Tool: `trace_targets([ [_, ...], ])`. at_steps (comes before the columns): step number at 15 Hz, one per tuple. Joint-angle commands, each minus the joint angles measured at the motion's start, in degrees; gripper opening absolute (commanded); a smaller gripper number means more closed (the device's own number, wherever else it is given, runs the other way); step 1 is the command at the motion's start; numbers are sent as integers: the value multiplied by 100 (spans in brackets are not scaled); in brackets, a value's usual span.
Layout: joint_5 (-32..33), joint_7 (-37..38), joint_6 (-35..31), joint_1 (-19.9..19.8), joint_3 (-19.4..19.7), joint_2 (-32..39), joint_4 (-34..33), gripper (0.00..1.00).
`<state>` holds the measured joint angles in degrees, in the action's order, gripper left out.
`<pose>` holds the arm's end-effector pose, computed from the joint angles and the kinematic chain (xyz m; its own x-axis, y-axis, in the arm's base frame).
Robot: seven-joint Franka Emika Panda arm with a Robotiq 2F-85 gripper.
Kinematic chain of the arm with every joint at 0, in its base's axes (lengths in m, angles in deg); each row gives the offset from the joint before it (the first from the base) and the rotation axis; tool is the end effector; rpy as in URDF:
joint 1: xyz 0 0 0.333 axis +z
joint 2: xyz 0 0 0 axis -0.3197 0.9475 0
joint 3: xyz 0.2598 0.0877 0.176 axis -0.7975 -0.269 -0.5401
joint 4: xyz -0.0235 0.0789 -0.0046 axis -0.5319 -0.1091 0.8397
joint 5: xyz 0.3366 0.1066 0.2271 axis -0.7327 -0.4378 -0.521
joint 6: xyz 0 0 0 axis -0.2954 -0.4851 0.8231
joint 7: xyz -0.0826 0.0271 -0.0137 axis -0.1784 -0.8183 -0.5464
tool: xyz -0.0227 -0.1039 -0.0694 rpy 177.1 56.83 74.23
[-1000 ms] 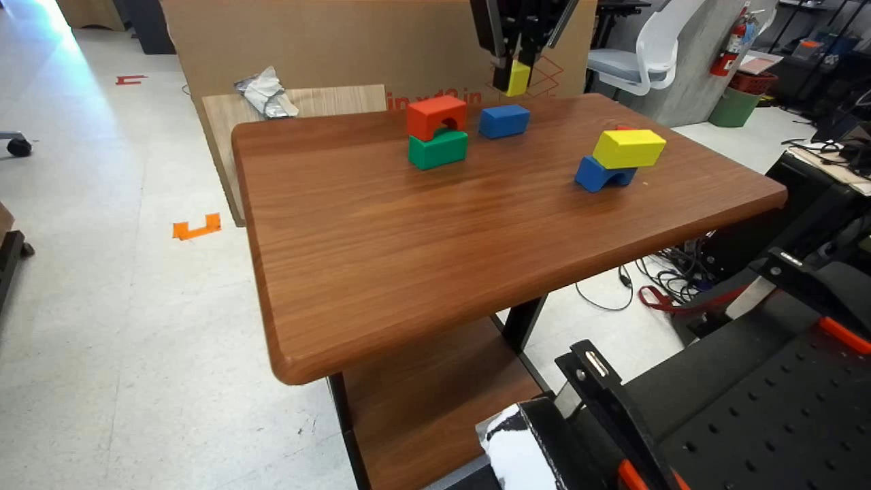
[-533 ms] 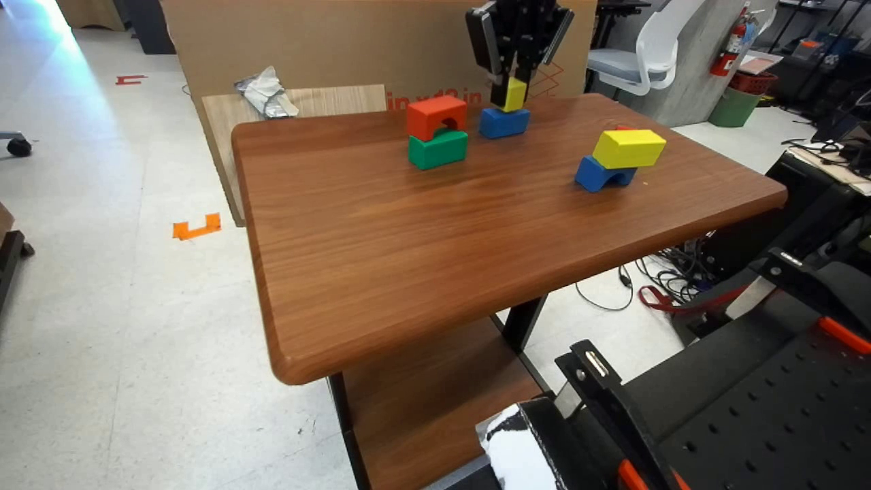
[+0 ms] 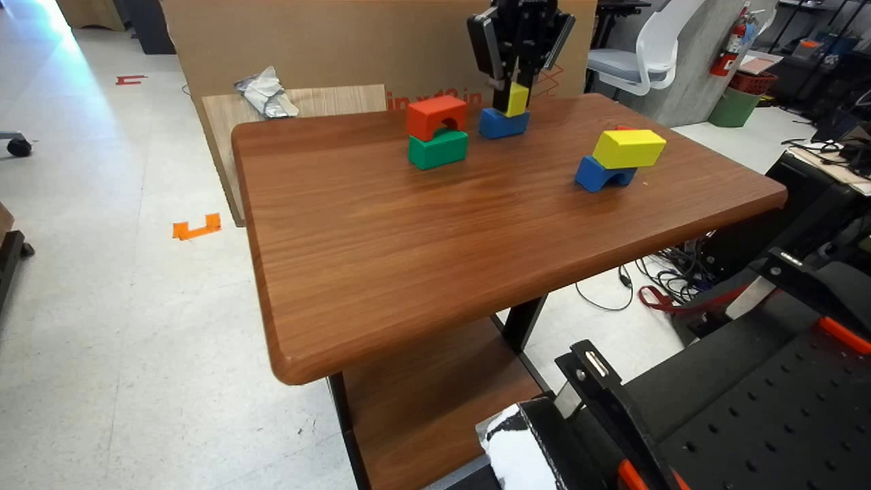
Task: Put the yellow cube on top of the blue block at the back of the table on the right
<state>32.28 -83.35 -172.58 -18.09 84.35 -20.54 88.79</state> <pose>0.6880 0.0237 0.1751 0.9871 0.1514 -0.0512 0.1543 -0.9863 0.0589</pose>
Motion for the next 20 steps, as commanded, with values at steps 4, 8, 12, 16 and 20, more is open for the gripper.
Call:
trace_targets([
  [4, -88, 6, 255, 46, 74, 151, -373, 8],
  [8, -100, -1, 421, 37, 82, 217, -445, 59],
  [12, -114, -63, 365, 8, 55, 152, -341, 88],
  [16, -114, -161, 132, -93, 57, -551, 333, 100],
  [20, -150, -470, -33, -241, 10, -1722, 1384, 100],
])
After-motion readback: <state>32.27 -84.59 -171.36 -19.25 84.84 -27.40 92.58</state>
